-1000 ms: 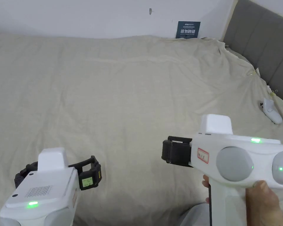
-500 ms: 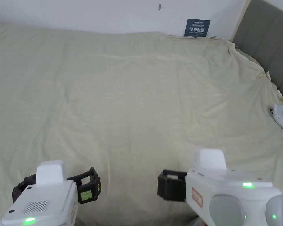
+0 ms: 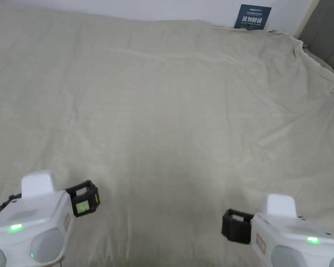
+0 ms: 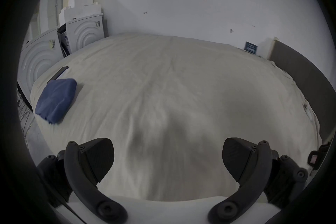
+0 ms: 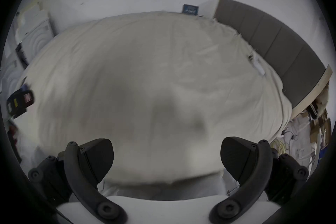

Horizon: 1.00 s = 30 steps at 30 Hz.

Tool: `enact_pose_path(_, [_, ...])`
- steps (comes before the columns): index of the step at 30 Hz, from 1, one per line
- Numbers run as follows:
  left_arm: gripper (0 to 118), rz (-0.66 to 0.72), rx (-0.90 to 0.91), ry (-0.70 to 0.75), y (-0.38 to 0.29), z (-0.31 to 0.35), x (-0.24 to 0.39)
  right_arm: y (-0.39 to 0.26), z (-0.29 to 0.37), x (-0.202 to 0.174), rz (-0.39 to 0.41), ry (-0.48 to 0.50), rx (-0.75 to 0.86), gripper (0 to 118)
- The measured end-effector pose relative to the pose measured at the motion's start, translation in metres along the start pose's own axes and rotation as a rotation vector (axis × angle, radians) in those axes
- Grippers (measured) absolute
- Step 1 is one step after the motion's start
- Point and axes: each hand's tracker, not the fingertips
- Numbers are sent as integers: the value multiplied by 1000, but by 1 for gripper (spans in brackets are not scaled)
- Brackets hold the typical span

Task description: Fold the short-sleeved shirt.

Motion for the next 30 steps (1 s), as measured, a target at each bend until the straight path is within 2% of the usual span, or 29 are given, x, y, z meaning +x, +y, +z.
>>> enact_pose_path(4, [118, 12, -17, 66, 37, -55, 8, 44, -59, 12, -122, -92, 33, 116])
enact_pose_path(8, [118, 99, -40, 139, 63, -107, 12, 78, -98, 5, -171, -178, 11, 116])
enact_pose_path(11, [118, 152, -69, 122, 74, -139, 8, 89, -124, 9, -252, -164, 1, 116])
enact_pose_path(14, [118, 198, -124, 183, 75, -161, 4, 89, -145, 8, -273, -184, -20, 116])
enact_pose_path(17, [118, 184, -169, 215, 54, -182, 0, 75, -161, 5, -264, -204, -59, 117])
enact_pose_path(18, [118, 164, -110, 190, 52, -175, 2, 66, -161, 5, -303, -172, -27, 118])
enact_pose_path(20, [118, 161, -114, 209, 56, -170, 6, 66, -158, 19, -373, -135, -19, 118])
enact_pose_path(26, [118, 161, -140, 214, 54, -174, 6, 70, -152, 14, -357, -134, -36, 118])
enact_pose_path(30, [118, 162, -140, 212, 55, -172, 5, 67, -160, 24, -359, -134, -36, 118])
